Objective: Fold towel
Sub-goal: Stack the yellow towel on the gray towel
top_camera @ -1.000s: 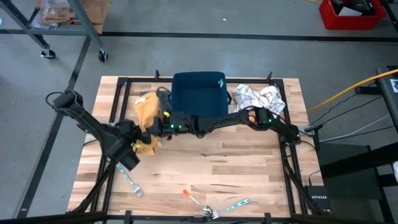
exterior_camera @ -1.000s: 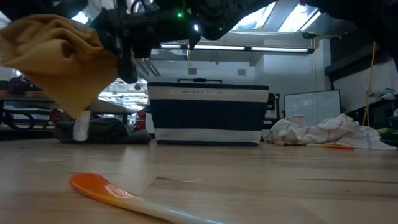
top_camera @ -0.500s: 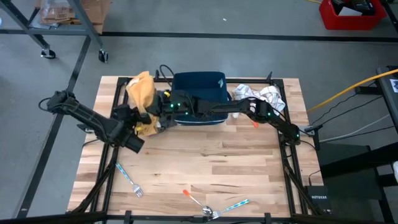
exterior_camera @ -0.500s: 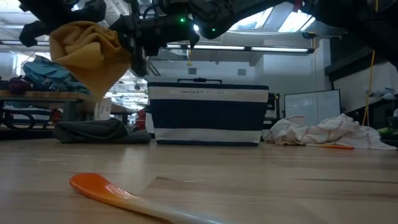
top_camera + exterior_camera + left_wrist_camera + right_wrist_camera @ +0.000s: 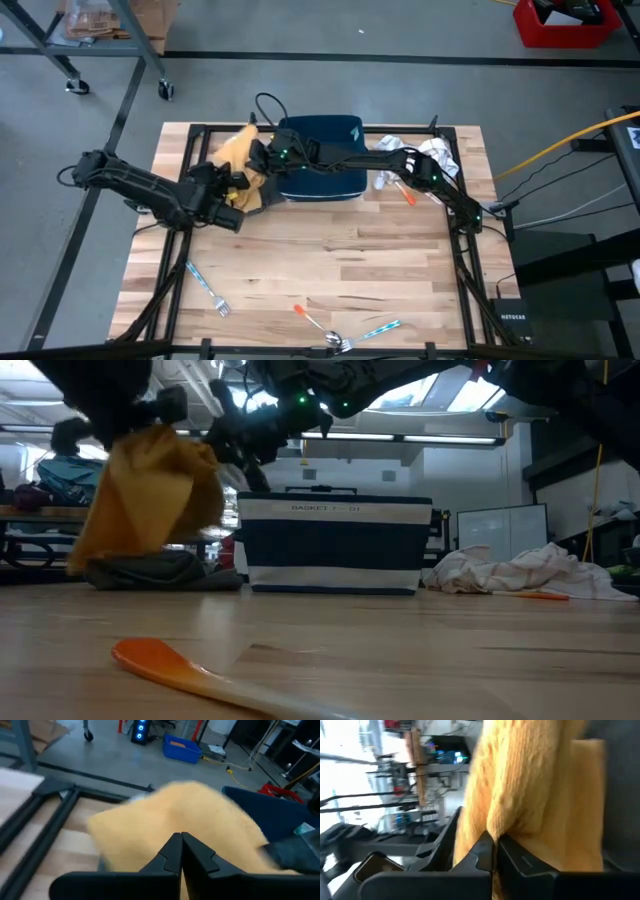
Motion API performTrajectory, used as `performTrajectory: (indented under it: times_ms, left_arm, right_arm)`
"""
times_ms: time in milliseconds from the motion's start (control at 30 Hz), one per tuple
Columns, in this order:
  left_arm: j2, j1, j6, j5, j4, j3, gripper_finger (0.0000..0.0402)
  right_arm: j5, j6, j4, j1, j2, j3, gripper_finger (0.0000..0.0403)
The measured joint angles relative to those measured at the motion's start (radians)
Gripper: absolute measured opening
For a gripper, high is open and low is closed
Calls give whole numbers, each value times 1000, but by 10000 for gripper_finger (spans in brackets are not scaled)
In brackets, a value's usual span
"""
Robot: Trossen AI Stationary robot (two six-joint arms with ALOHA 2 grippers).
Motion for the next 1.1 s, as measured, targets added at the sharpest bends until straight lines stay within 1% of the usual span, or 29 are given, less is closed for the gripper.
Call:
performTrajectory:
  times_ms: [167,267,367,533,667,733,800,933,1100]
  left_arm:
    - [0,33,4,5,179,-90,0]
    - [0,51,58,9,287,-140,0]
    - [0,58,100,12,354,-169,0]
    - [0,58,110,7,358,-176,0]
    - [0,45,173,8,353,-176,1]
    - [0,30,211,8,351,-176,6]
    - [0,15,236,8,350,-176,15]
    - [0,-13,238,5,359,-175,45]
    - [-5,-17,235,-1,358,-157,82]
  right_arm:
    - [18,-1,-71,-10,-1,0,12]
    - [28,-1,-127,-11,-3,0,12]
    - [48,-2,-160,-10,-3,0,14]
    - [51,-21,-154,-9,-4,0,32]
    - [46,-60,-159,-8,-4,0,50]
    - [17,-79,-157,-8,0,0,60]
    - [-35,-81,-160,-8,2,-1,70]
    - [-116,-81,-140,-8,18,-3,94]
    - [-126,-98,-105,-8,18,-2,118]
